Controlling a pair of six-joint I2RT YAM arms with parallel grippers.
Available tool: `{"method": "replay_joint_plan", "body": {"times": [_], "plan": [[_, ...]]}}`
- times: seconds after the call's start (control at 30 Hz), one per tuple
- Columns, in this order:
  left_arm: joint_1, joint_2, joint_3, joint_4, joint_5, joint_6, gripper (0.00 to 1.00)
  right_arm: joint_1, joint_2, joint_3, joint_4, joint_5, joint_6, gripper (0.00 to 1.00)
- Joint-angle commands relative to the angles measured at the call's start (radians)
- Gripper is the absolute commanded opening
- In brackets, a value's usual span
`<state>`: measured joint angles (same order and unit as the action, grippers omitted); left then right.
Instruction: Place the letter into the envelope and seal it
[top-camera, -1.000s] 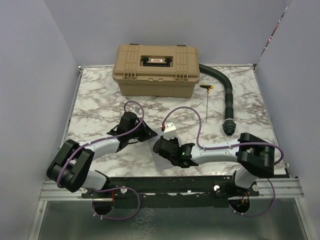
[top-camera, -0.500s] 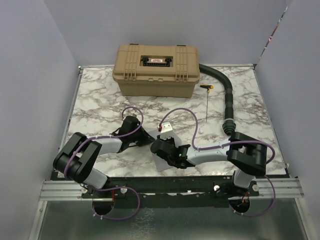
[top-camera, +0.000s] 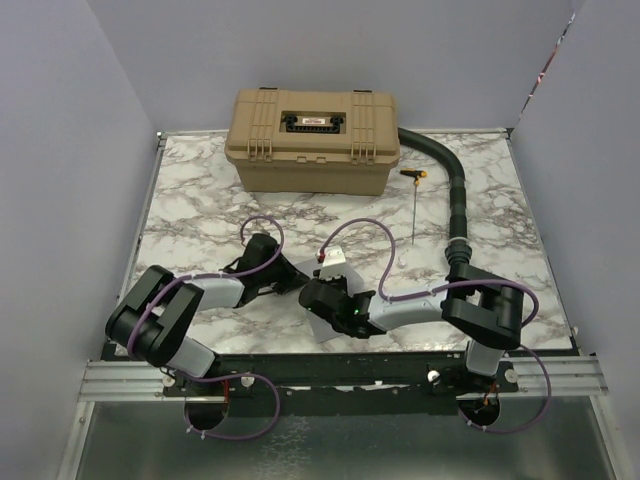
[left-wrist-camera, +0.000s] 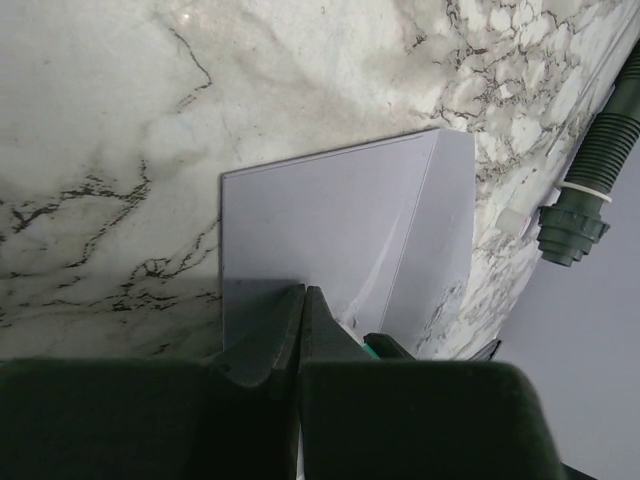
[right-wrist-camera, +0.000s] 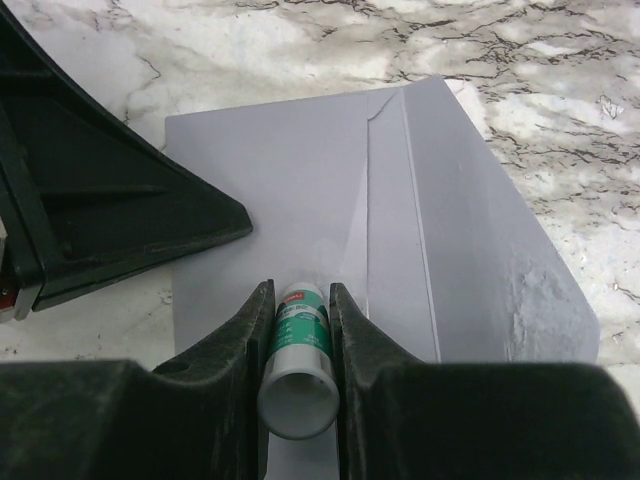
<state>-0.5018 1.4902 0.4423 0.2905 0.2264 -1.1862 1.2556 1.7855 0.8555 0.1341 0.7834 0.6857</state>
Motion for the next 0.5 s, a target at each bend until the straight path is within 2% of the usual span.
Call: {"method": "replay_joint_plan", "body": {"times": [0.0,0.1,0.23,0.47], "plan": [[0.003,-0.037,-0.040,-0.067,-0.051,0.018,0.00,0.007,0.061,-0.014,-0.145,-0.080,0.085,0.00],[0.003,-0.083,-0.046,0.061,-0.004,0.025,0.00,0.007,0.025,-0.024,-0.195,-0.121,0.085,0.00],[0.008,-0.096,-0.015,0.079,-0.028,0.058,0.00,0.006,-0.007,-0.049,-0.178,-0.155,0.057,0.00],[0.009,0.070,0.047,0.107,0.001,0.074,0.00,0.007,-0.020,-0.060,-0.216,-0.162,0.047,0.00]]}}
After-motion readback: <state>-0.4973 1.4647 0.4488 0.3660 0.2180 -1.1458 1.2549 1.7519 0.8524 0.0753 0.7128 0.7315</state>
